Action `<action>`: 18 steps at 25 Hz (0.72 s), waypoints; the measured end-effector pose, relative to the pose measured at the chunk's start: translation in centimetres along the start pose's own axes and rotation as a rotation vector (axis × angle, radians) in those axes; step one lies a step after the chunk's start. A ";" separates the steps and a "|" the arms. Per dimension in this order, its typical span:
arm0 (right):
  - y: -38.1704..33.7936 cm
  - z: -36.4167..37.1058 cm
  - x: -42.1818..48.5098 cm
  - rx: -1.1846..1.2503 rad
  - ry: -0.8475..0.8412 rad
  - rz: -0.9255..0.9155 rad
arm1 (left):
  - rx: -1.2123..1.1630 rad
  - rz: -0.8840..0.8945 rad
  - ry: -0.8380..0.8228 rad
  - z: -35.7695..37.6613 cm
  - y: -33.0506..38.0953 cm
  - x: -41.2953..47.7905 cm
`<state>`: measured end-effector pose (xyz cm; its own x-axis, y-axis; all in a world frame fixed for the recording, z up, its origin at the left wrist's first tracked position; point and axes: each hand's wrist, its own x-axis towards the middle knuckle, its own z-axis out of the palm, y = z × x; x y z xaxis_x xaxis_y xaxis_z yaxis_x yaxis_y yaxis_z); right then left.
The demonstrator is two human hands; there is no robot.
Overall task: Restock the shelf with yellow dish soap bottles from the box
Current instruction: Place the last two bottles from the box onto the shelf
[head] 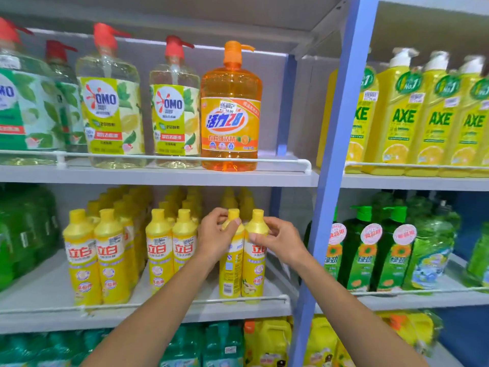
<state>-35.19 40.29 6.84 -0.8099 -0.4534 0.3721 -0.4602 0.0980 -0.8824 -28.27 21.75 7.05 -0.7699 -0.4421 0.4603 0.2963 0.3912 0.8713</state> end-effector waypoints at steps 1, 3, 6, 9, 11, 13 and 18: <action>0.4 0.1 -0.3 0.034 0.003 0.013 | -0.047 -0.014 -0.057 -0.5 0.1 -0.4; 1.2 0.6 -1.0 0.057 0.010 0.027 | -0.163 -0.095 -0.171 -1.5 -0.1 -1.4; 2.4 1.6 -2.0 0.091 0.026 0.039 | -0.249 -0.187 -0.314 -2.2 -1.7 -3.4; 3.4 1.6 -2.6 0.108 0.006 0.062 | -0.198 -0.187 -0.364 -1.9 -4.6 -5.3; 3.9 1.7 -2.6 0.112 0.003 0.066 | -0.097 -0.165 -0.302 -1.8 -5.4 -5.4; 4.3 1.9 -2.7 0.130 -0.004 0.082 | -0.026 -0.167 -0.256 -1.8 -5.6 -4.8; 4.6 2.3 -2.9 0.159 0.023 0.063 | -0.099 -0.168 -0.254 -0.7 -5.5 -4.7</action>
<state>-34.17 40.04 1.04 -0.8447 -0.4297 0.3191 -0.3459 -0.0167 -0.9381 -25.87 21.08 0.19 -0.9255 -0.2733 0.2622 0.1971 0.2437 0.9496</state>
